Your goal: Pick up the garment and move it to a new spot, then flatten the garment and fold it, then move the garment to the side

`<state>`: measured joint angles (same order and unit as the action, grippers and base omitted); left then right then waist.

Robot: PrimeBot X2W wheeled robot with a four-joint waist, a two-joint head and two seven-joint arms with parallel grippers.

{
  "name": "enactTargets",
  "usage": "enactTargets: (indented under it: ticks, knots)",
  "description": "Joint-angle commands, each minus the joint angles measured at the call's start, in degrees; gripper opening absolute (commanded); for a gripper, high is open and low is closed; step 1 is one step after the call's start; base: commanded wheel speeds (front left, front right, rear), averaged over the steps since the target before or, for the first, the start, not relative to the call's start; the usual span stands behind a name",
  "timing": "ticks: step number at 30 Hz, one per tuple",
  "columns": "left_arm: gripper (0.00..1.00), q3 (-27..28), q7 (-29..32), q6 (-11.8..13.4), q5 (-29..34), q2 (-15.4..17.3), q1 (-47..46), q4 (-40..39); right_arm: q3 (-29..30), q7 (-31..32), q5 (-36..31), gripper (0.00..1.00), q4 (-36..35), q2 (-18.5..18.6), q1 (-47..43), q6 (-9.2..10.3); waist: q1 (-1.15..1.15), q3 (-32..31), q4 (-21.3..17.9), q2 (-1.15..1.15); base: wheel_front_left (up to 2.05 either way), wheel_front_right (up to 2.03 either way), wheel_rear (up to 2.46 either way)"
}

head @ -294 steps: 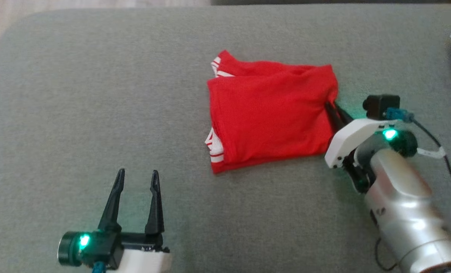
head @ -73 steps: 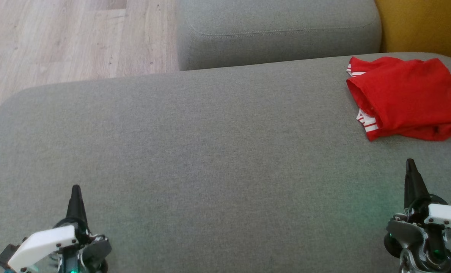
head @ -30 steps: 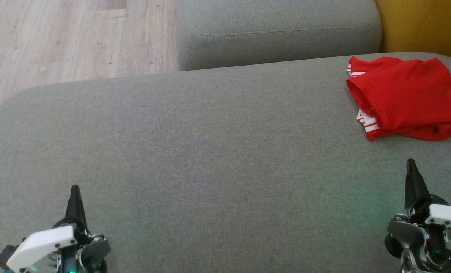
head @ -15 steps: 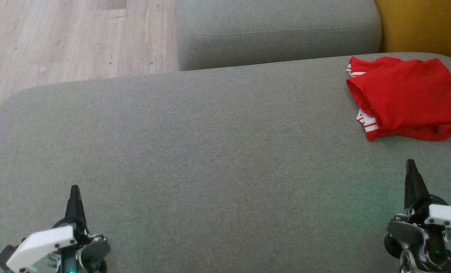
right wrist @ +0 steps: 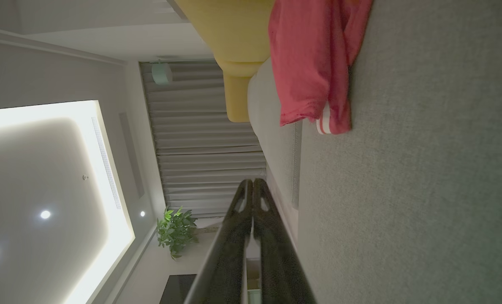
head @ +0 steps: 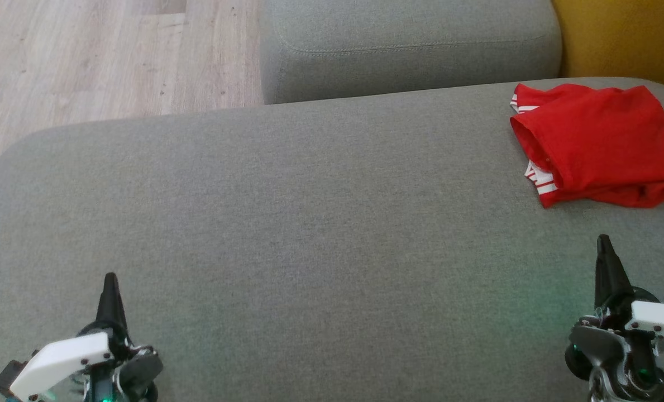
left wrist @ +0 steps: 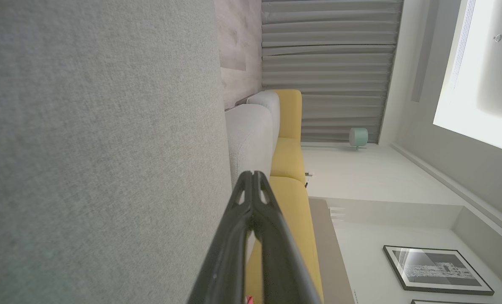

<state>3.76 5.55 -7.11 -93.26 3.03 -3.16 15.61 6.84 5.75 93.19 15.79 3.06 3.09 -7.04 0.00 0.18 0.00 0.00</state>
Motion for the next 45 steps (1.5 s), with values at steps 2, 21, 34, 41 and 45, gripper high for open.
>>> enactTargets:
  ticks: [2,21,34,41,45]
  knots:
    - [0.0,2.07,0.38,-0.37,0.53,0.37,-2.97,-1.59,-0.95,0.23,-0.51,0.0,-1.8,0.29,3.03,-0.45,0.0,0.0,0.0,0.0,0.0,0.0,0.0]
    - [0.0,2.25,0.53,-0.37,0.67,0.24,-2.99,-1.58,-0.78,0.36,-0.65,0.0,-1.79,0.18,3.05,-0.45,0.0,0.0,0.0,0.0,0.0,0.0,0.0]
    - [0.0,2.35,0.61,-0.37,0.76,0.17,-3.0,-1.58,-0.68,0.44,-0.73,0.0,-1.79,0.11,3.06,-0.45,0.0,0.0,0.0,0.0,0.0,0.0,0.0]
    - [0.0,2.4,0.65,-0.37,0.8,0.14,-3.0,-1.58,-0.64,0.48,-0.76,0.0,-1.79,0.08,3.06,-0.45,0.0,0.0,0.0,0.0,0.0,0.0,0.0]
    - [0.0,2.43,0.67,-0.37,0.82,0.12,-3.0,-1.58,-0.62,0.5,-0.78,0.0,-1.79,0.07,3.06,-0.45,0.0,0.0,0.0,0.0,0.0,0.0,0.0]
